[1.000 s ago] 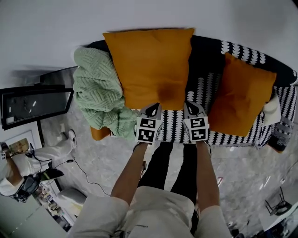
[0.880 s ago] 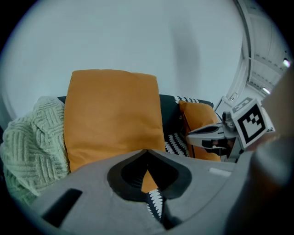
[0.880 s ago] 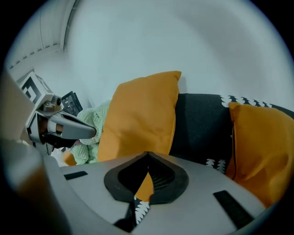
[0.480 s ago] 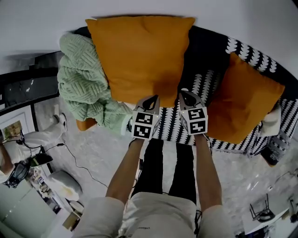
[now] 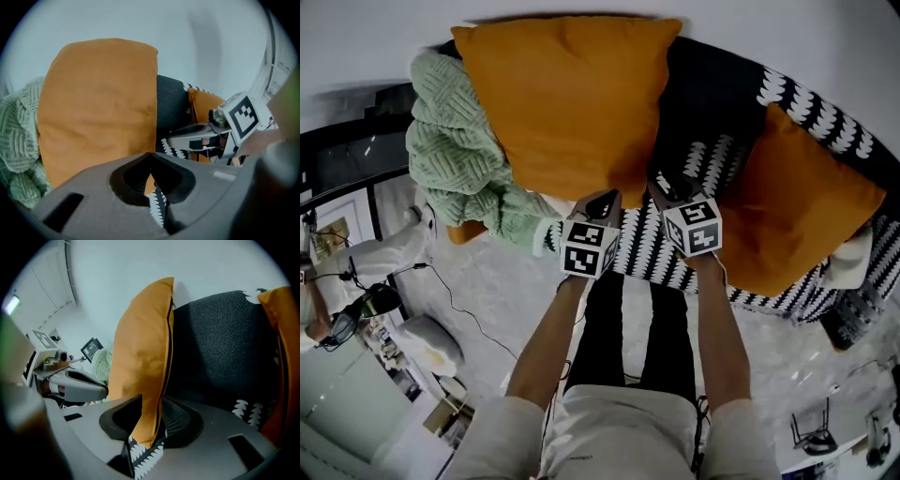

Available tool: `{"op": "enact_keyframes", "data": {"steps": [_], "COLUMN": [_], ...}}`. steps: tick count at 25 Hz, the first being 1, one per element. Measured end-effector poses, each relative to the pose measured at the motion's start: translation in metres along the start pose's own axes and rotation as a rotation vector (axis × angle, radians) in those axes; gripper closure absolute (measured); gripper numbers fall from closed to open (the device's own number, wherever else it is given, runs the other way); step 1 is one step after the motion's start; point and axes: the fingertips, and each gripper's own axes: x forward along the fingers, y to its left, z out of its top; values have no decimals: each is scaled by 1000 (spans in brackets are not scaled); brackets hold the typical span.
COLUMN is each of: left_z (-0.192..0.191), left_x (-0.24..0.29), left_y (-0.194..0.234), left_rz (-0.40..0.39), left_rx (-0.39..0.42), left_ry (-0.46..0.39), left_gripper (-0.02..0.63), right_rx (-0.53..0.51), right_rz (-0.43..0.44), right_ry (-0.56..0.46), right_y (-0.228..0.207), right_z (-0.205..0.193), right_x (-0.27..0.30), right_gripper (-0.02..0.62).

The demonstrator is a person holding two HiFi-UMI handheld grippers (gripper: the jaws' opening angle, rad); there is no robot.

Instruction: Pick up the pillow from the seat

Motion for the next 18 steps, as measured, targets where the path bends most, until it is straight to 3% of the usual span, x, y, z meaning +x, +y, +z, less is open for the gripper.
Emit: {"op": "enact_keyframes", "data": {"steps": [10,18], "left_z": [-5,-23], "left_x": [21,27], "left_y": [3,7], "left_rz": [30,39], "left_rx": [-30,-25], "left_ry": [13,32], "left_gripper": [597,597], "right_rx": [89,220], "right_rz": [224,446], "right_ry": [-24,-150], "right_y": [4,14], "right_z": [-4,14], "right_x": [34,47], "right_gripper": [356,256]}}
